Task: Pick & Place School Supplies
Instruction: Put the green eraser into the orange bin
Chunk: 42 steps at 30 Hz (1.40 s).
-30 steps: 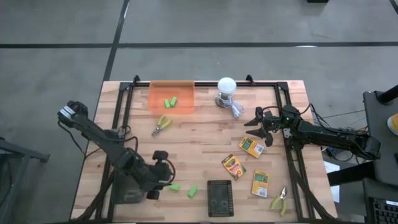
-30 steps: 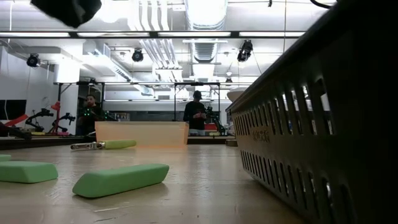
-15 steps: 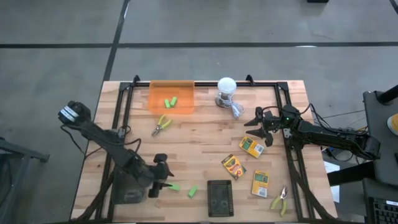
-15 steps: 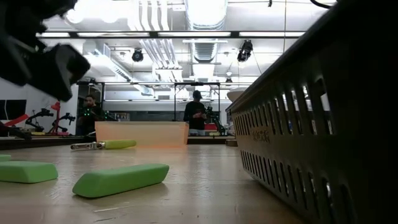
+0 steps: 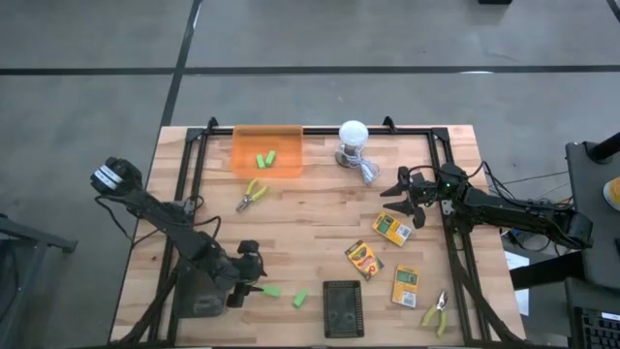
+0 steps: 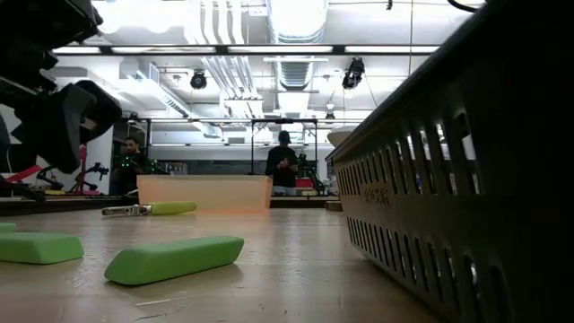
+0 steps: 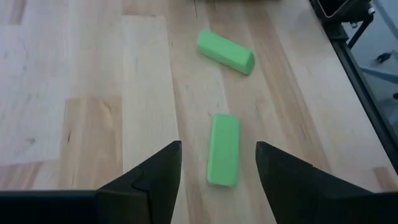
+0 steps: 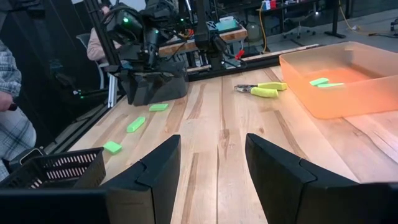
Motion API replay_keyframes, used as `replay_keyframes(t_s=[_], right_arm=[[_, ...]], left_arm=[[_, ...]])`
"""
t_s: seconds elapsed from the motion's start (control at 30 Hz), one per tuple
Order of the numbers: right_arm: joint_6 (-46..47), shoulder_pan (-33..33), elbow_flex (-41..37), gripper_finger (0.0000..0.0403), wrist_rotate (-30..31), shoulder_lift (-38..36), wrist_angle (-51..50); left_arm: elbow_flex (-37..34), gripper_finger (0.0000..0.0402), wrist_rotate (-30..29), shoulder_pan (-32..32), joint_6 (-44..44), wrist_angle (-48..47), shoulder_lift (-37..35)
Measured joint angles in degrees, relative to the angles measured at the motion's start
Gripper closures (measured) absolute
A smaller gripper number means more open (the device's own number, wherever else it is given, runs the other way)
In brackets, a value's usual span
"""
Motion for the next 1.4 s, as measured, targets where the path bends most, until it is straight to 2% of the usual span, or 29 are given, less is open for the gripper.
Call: replay_keyframes(t_s=[0.17, 0.63, 1.0, 1.17, 1.4], right_arm=[[0.0, 0.0, 0.0, 0.0225, 0.0, 0.0, 0.0], [0.0, 0.0, 0.0, 0.0225, 0.0, 0.0, 0.0], [0.0, 0.0, 0.0, 0.0225, 0.0, 0.0, 0.0], [0.0, 0.0, 0.0, 0.0225, 0.0, 0.0, 0.0], [0.0, 0.0, 0.0, 0.0225, 0.0, 0.0, 0.0]], left_arm=[[0.9, 0.0191, 0.0, 0.0, 0.0, -0.4, 1.8], [8.4, 0.0191, 3.7, 0.0, 0.9, -1.1, 15.3], [9.0, 0.0193, 3.4, 0.0, 0.2, -0.5, 16.8], [8.8, 0.0223, 3.2, 0.0, 0.5, -0.7, 16.9], [8.7, 0.0300, 2.5, 0.0, 0.5, -1.1, 16.9]])
